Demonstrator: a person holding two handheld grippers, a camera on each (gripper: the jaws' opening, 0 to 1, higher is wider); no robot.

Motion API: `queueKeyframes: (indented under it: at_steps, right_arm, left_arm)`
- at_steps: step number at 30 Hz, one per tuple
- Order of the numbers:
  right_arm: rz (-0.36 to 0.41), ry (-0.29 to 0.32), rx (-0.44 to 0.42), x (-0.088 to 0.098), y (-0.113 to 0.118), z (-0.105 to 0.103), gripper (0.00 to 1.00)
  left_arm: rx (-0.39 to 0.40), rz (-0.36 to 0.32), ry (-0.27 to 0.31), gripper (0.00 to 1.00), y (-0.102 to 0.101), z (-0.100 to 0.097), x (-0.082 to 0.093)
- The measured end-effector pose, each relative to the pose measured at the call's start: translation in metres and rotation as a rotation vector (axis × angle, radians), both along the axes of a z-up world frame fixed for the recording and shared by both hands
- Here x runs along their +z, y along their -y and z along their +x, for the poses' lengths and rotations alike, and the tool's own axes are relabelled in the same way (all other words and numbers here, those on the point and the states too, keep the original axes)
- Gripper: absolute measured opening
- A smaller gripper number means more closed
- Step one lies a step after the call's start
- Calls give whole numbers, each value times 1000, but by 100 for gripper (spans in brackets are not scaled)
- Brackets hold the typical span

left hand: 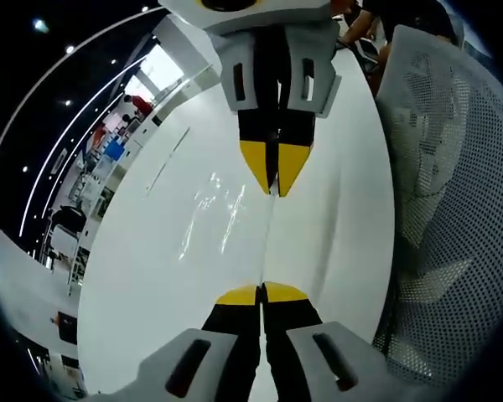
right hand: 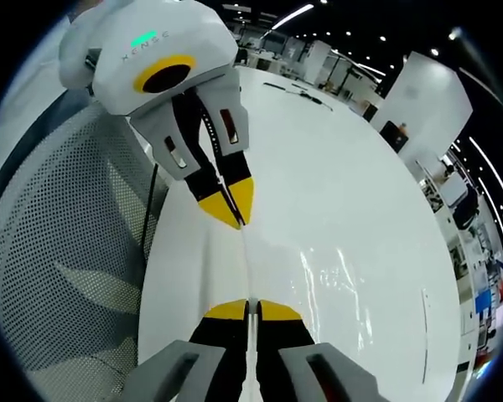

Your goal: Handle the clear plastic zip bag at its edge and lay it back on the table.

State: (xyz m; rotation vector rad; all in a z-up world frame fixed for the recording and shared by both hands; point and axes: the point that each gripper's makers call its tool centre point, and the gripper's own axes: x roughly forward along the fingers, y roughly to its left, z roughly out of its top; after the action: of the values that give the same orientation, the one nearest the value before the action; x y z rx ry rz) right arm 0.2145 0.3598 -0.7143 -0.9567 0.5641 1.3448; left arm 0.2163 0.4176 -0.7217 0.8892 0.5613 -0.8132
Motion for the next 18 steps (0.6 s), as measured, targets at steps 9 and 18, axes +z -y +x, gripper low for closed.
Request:
queueKeyframes:
  at_steps: [9,18]
  right_arm:
    - [-1,-4,-8,-1,2,-1,0]
    - [0,-5,-11,2,4,-2,0]
  left_arm:
    - [9,8,-4,0,-4,-2,0]
    - [12,10,-5,0,-6,-2,-1]
